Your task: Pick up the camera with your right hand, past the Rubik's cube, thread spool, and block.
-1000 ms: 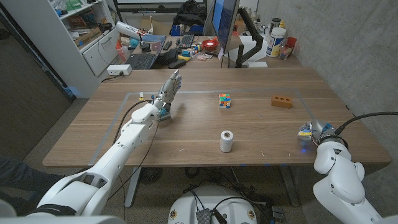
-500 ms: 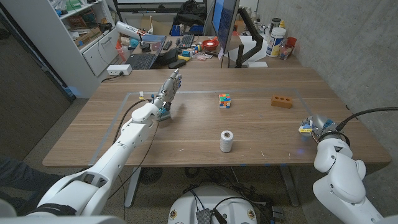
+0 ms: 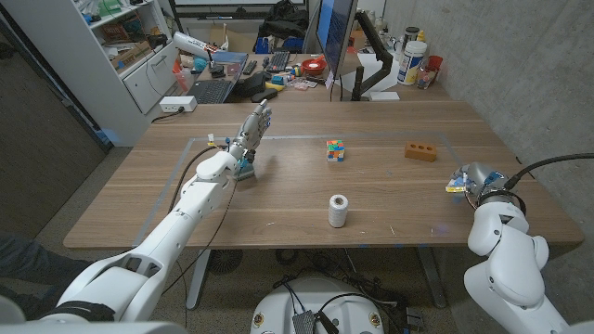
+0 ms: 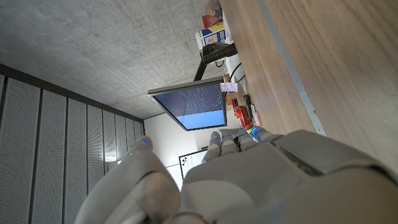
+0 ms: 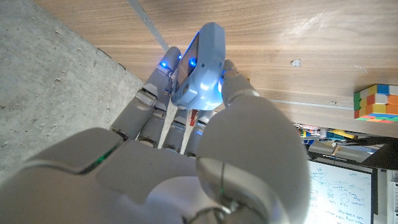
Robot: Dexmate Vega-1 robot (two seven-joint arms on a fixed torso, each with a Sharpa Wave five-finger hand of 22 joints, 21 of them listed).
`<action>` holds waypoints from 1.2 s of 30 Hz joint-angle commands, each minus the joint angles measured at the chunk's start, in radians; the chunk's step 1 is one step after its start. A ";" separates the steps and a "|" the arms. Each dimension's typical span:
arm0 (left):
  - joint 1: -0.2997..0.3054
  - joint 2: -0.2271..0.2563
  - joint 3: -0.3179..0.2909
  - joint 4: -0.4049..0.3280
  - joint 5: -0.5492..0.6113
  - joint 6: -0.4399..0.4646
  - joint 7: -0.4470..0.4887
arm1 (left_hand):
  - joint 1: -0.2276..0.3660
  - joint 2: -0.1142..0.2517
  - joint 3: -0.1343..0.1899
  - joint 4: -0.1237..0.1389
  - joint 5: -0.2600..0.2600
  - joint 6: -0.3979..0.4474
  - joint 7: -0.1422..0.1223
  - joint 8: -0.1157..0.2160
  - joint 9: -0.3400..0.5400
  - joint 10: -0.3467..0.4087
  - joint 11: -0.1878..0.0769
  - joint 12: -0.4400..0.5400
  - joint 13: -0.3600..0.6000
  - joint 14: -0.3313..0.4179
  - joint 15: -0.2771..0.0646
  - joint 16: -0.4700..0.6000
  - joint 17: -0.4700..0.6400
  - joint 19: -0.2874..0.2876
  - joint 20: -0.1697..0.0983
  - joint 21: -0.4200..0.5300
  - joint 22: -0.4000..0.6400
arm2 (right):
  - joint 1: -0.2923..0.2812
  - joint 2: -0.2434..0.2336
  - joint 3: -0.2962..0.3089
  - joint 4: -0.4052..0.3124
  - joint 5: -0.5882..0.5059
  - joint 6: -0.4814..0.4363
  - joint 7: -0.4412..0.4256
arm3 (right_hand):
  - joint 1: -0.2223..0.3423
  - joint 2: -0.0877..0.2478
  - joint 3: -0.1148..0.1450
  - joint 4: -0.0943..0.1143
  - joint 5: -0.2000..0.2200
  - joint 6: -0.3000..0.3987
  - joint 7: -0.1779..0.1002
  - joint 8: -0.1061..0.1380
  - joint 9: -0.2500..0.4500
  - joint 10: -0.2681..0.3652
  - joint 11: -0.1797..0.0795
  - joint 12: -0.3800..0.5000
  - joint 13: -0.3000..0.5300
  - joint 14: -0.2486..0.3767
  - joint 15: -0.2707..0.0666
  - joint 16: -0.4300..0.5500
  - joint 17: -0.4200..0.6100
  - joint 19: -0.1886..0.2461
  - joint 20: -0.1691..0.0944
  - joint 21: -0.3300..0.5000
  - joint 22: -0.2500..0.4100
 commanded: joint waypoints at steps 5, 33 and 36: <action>-0.005 -0.004 0.000 0.011 -0.001 -0.004 -0.003 | 0.000 0.009 -0.005 0.000 0.006 0.001 0.002 0.000 0.002 -0.008 0.004 0.002 0.006 -0.008 0.001 -0.002 0.005 -0.021 -0.005 0.003 0.006 | -0.010 0.077 0.026 -0.046 -0.123 0.085 0.043 | 0.074 0.083 0.008 0.015 0.003 0.015 0.001 0.005 0.007 0.103 -0.046 -0.005 0.002 0.041 -0.115 -0.001 0.001 0.003 0.007 -0.003 0.001; 0.004 0.002 -0.005 -0.013 0.001 -0.004 0.005 | 0.002 0.012 -0.010 0.000 0.006 0.002 0.001 0.001 0.002 -0.009 0.002 0.002 0.006 -0.009 0.001 -0.002 0.005 -0.023 -0.005 0.003 0.006 | -0.018 0.197 0.085 -0.085 -0.174 0.277 -0.030 | 0.073 0.085 0.009 0.017 0.003 0.003 0.009 -0.006 0.018 0.111 -0.035 -0.015 0.002 0.066 -0.116 -0.002 -0.001 0.004 0.006 -0.009 0.001; 0.007 0.004 -0.005 -0.018 0.001 -0.004 0.007 | 0.002 0.012 -0.011 0.000 0.006 0.002 0.001 0.000 0.002 -0.008 0.001 0.002 0.006 -0.009 0.002 -0.001 0.005 -0.023 -0.004 0.003 0.006 | -0.019 0.205 0.090 -0.088 -0.173 0.292 -0.034 | 0.073 0.084 0.009 0.017 0.003 0.006 0.010 -0.006 0.019 0.113 -0.038 -0.016 0.002 0.069 -0.118 -0.002 -0.001 0.005 0.006 -0.009 0.001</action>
